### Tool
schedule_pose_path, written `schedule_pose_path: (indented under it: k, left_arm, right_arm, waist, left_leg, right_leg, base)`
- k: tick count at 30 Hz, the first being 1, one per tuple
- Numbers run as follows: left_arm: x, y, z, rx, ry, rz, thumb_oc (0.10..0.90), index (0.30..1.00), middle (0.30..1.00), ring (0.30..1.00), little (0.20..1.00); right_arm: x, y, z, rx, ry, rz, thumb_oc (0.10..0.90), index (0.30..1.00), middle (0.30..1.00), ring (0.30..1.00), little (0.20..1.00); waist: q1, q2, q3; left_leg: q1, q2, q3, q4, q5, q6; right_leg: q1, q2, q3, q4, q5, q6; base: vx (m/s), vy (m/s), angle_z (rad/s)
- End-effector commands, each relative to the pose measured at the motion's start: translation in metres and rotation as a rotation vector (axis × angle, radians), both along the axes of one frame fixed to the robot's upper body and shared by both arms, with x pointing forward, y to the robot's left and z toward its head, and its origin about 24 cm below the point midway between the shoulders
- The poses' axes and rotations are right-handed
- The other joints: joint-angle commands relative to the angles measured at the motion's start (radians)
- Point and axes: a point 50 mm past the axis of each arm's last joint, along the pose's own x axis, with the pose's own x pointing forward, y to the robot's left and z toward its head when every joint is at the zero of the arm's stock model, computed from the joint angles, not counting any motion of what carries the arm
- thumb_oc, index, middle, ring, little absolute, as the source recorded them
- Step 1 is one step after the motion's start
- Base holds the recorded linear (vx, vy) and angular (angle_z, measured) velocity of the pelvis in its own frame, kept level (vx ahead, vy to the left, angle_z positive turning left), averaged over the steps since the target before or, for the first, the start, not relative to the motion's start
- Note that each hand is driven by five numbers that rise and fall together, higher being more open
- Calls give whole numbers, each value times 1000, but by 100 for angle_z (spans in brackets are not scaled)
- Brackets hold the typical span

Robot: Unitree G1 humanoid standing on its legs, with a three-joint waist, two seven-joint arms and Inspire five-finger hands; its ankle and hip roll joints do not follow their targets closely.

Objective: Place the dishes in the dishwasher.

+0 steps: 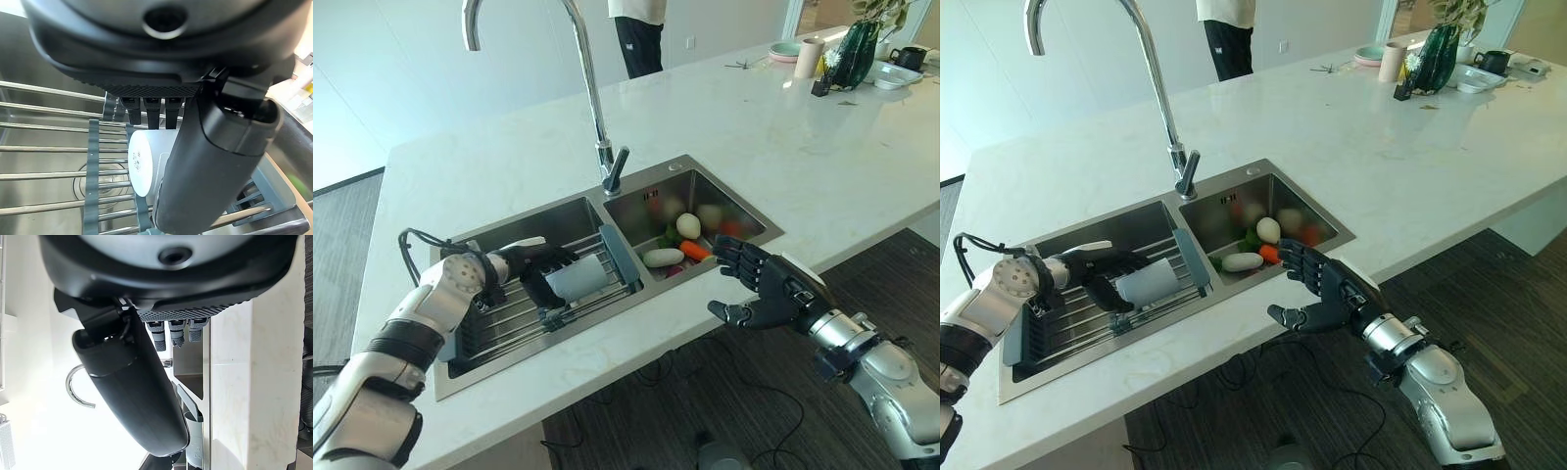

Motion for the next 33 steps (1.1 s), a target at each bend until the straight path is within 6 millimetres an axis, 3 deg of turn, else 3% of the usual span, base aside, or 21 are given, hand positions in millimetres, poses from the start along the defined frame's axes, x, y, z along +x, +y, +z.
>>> schedule_pose_path:
  k: [1,33]
  left_arm:
    - [22,-9,56,20,-197,-24,800,900,900,900,900]
    - [24,-11,12,-32,-173,139,800,900,900,900,900]
  right_arm:
    - [9,7,54,9,-276,59,800,900,900,900,900]
    - [9,16,49,24,-259,70,800,900,900,900,900]
  waist:
    - [2,29,-60]
    - [-5,14,-61]
  left_leg:
    - [51,11,6,60,-175,-28]
    - [57,12,13,60,-177,-24]
  right_leg:
    - [-23,41,-48,110,-170,55]
    - [-21,51,-37,110,-171,50]
  base:
    - [0,0,0]
    - [0,0,0]
